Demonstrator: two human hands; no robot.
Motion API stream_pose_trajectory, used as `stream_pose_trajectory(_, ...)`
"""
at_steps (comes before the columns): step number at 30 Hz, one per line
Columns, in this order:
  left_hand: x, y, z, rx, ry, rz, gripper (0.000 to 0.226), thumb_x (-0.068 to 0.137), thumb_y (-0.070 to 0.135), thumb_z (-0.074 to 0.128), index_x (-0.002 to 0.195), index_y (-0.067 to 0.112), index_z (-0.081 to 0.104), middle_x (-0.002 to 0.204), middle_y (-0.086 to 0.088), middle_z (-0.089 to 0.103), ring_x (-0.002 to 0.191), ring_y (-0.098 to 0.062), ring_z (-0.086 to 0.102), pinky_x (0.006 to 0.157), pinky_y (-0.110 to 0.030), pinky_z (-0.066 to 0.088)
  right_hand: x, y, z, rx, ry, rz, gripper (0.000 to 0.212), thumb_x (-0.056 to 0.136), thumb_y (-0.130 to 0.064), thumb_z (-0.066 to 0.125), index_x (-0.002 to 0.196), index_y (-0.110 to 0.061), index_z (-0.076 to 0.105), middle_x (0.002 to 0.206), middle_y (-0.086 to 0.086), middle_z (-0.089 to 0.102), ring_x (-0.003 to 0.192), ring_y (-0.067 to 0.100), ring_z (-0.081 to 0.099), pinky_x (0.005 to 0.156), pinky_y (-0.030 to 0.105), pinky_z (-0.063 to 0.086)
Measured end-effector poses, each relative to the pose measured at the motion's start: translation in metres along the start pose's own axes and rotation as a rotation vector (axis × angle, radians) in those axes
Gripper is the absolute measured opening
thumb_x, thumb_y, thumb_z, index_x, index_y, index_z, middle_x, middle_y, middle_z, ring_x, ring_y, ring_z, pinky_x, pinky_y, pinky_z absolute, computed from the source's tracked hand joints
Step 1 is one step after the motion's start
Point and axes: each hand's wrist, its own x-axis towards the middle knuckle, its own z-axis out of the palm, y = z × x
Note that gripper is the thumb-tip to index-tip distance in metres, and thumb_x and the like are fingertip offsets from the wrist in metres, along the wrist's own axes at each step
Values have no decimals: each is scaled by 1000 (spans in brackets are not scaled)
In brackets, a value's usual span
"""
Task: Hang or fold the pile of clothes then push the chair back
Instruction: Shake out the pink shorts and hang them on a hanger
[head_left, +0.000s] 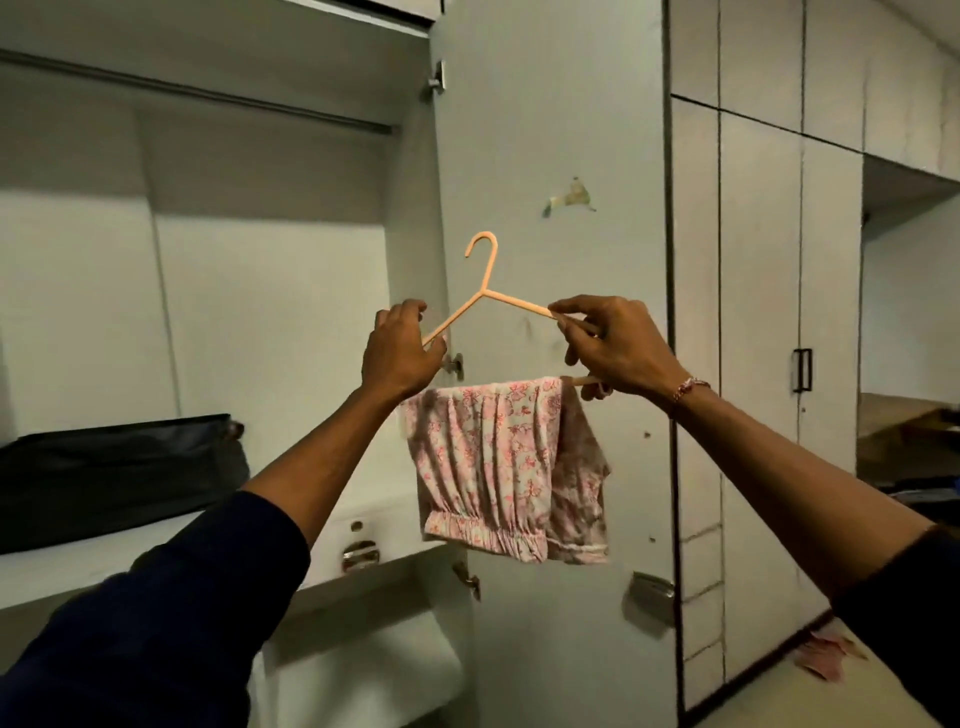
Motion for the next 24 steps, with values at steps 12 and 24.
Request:
stream_pose_trajectory(12, 72, -95, -5, 225, 22, 8, 52, 93, 35, 65, 136, 10, 48, 135, -11, 56, 124, -30, 49, 97, -46, 46, 140, -15, 105, -105, 131, -71, 24, 97, -11, 53, 119, -4, 62, 81, 15, 71, 52, 21, 69, 43, 31, 56)
stream_pose_trajectory(24, 203, -164, 46, 463, 34, 35, 63, 94, 40, 62, 144, 9, 40, 145, -13, 48, 131, -32, 45, 102, -45, 41, 302, 38, 187, -238, 266, -174, 23, 100, -20, 57, 118, -9, 66, 90, 12, 70, 67, 27, 67, 69, 37, 62)
